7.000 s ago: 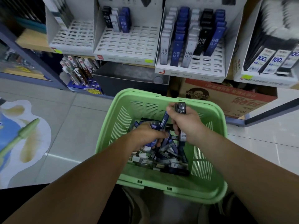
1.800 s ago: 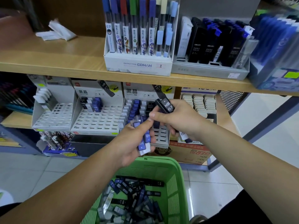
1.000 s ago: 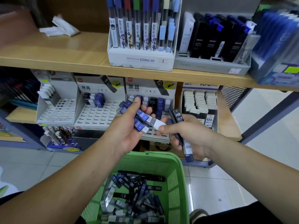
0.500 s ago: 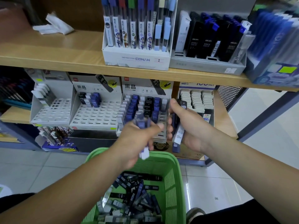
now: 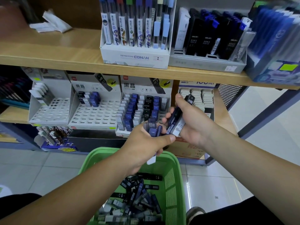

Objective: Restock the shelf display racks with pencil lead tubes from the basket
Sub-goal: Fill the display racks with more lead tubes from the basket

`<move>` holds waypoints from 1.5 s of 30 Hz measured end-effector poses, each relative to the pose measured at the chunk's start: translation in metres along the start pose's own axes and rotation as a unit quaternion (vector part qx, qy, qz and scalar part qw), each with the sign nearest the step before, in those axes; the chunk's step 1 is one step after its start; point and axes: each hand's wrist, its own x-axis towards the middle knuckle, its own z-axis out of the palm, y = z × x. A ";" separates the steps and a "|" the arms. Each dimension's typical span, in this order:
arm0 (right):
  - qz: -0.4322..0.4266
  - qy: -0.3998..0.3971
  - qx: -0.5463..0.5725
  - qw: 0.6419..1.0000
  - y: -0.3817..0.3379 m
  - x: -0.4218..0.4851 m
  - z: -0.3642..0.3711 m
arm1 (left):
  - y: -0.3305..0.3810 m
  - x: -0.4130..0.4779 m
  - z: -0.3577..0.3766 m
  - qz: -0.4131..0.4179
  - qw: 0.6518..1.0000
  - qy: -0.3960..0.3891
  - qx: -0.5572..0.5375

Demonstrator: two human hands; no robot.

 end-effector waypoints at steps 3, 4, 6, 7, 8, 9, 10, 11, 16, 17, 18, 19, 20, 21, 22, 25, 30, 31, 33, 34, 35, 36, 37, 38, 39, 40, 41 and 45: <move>-0.024 0.042 0.038 0.998 -0.002 0.003 -0.001 | 0.003 -0.003 -0.005 -0.005 1.000 -0.017 0.020; -0.043 0.061 0.055 0.996 -0.004 0.005 -0.002 | 0.004 -0.003 -0.007 -0.004 0.999 -0.024 0.036; -0.090 0.099 0.052 0.990 -0.010 0.006 -0.003 | 0.007 -0.005 -0.011 0.000 0.999 -0.029 0.045; -0.122 0.117 0.031 0.985 -0.015 0.005 -0.003 | 0.008 -0.004 -0.014 0.005 0.999 -0.027 0.040; -0.155 0.142 0.013 0.978 -0.019 0.003 -0.004 | 0.010 -0.004 -0.016 0.010 0.999 -0.025 0.039; -0.180 0.160 -0.007 0.971 -0.022 0.001 -0.005 | 0.011 -0.003 -0.019 0.016 0.999 -0.021 0.045; -0.197 0.163 -0.023 0.967 -0.024 0.000 -0.007 | 0.011 -0.003 -0.021 0.022 0.998 -0.017 0.059; -0.210 0.157 -0.050 0.964 -0.024 0.001 -0.009 | 0.010 -0.002 -0.023 0.029 0.997 -0.011 0.075; -0.256 0.123 -0.237 0.929 -0.015 0.011 -0.018 | -0.001 -0.006 -0.029 0.041 0.994 0.001 0.101; -0.263 0.111 -0.251 0.925 -0.014 0.012 -0.018 | -0.001 -0.006 -0.029 0.038 0.996 0.001 0.081; -0.265 0.099 -0.269 0.921 -0.013 0.012 -0.019 | 0.000 -0.006 -0.030 0.030 0.998 0.005 0.048; -0.258 0.083 -0.289 0.918 -0.012 0.012 -0.019 | 0.001 -0.005 -0.031 0.017 1.000 0.012 0.004; -0.239 0.057 -0.300 0.922 -0.011 0.011 -0.019 | 0.003 -0.004 -0.034 0.003 0.999 0.016 -0.042; -0.207 0.022 -0.304 0.930 -0.010 0.011 -0.019 | 0.003 -0.003 -0.037 -0.009 0.997 0.016 -0.079; -0.171 -0.011 -0.299 0.939 -0.008 0.010 -0.018 | 0.004 -0.002 -0.040 -0.018 0.994 0.012 -0.106; -0.101 -0.054 -0.250 0.961 -0.005 0.010 -0.016 | 0.006 0.001 -0.047 -0.034 0.984 -0.004 -0.173; -0.098 -0.041 -0.209 0.972 -0.004 0.014 -0.016 | 0.006 0.003 -0.050 -0.057 0.978 -0.025 -0.199; -0.107 -0.031 -0.206 0.972 -0.005 0.015 -0.014 | 0.004 0.005 -0.050 -0.066 0.979 -0.011 -0.193; -0.146 0.003 -0.229 0.962 -0.009 0.017 -0.013 | 0.001 0.008 -0.050 -0.091 0.979 0.027 -0.182; -0.180 0.023 -0.274 0.944 -0.011 0.019 -0.013 | 0.000 0.008 -0.051 -0.102 0.977 0.044 -0.179; -0.222 0.042 -0.346 0.910 -0.013 0.020 -0.014 | -0.001 0.009 -0.051 -0.111 0.976 0.056 -0.179; -0.259 0.051 -0.420 0.868 -0.014 0.022 -0.013 | -0.002 0.008 -0.051 -0.117 0.974 0.064 -0.183; -0.281 0.049 -0.472 0.834 -0.012 0.024 -0.012 | -0.003 0.008 -0.051 -0.123 0.971 0.067 -0.191; -0.286 0.043 -0.497 0.818 -0.009 0.027 -0.010 | -0.003 0.007 -0.051 -0.129 0.969 0.066 -0.200; -0.287 0.038 -0.509 0.810 -0.006 0.030 -0.009 | -0.003 0.006 -0.051 -0.137 0.967 0.058 -0.205; -0.294 0.037 -0.523 0.799 -0.003 0.033 -0.008 | -0.003 0.004 -0.050 -0.145 0.967 0.046 -0.203; -0.302 0.038 -0.538 0.786 -0.001 0.036 -0.007 | -0.003 0.003 -0.050 -0.151 0.969 0.034 -0.194; -0.316 0.034 -0.558 0.766 0.002 0.043 -0.007 | -0.004 0.000 -0.049 -0.152 0.979 0.016 -0.134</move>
